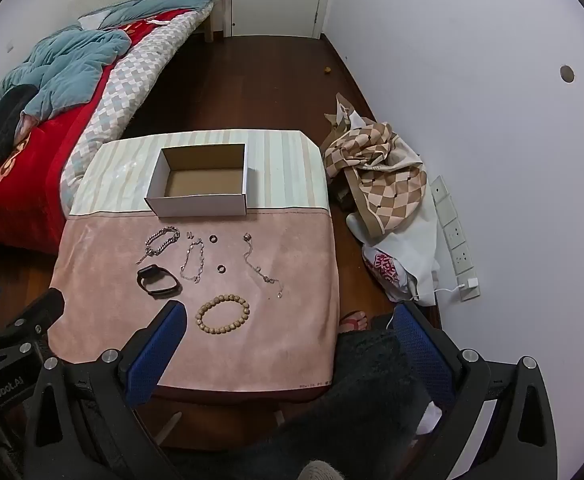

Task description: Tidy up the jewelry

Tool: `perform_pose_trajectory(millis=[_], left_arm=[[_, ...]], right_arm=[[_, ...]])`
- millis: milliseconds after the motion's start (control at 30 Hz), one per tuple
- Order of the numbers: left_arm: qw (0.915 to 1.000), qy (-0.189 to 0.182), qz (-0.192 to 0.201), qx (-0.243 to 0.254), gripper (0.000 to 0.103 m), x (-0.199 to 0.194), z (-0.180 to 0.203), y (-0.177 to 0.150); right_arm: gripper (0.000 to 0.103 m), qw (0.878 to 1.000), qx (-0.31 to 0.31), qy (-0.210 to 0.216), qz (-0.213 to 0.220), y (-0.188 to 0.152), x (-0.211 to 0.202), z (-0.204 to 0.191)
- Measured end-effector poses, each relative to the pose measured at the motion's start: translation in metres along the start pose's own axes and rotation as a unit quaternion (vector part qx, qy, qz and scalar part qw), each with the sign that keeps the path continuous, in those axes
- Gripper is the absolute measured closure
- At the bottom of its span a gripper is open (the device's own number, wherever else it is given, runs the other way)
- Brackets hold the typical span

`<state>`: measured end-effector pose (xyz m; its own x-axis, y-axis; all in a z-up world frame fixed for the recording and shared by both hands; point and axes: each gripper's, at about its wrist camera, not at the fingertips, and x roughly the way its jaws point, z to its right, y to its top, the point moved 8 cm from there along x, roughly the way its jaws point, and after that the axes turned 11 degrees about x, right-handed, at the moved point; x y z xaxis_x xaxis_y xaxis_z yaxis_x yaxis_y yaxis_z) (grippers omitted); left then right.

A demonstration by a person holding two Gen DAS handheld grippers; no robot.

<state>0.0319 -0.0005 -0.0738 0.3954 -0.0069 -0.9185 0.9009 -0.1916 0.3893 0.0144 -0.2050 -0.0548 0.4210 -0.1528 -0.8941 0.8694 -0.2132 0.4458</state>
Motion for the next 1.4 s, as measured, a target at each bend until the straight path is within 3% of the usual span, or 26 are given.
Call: perform_pose_trajectory(millis=[1400], left_arm=[[0.9997, 0.007, 0.022, 0.000, 0.000, -0.016, -0.003, 0.006]], right_arm=[[0.000, 1.000, -0.004, -0.010, 0.019, 0.002, -0.012, 0.003]])
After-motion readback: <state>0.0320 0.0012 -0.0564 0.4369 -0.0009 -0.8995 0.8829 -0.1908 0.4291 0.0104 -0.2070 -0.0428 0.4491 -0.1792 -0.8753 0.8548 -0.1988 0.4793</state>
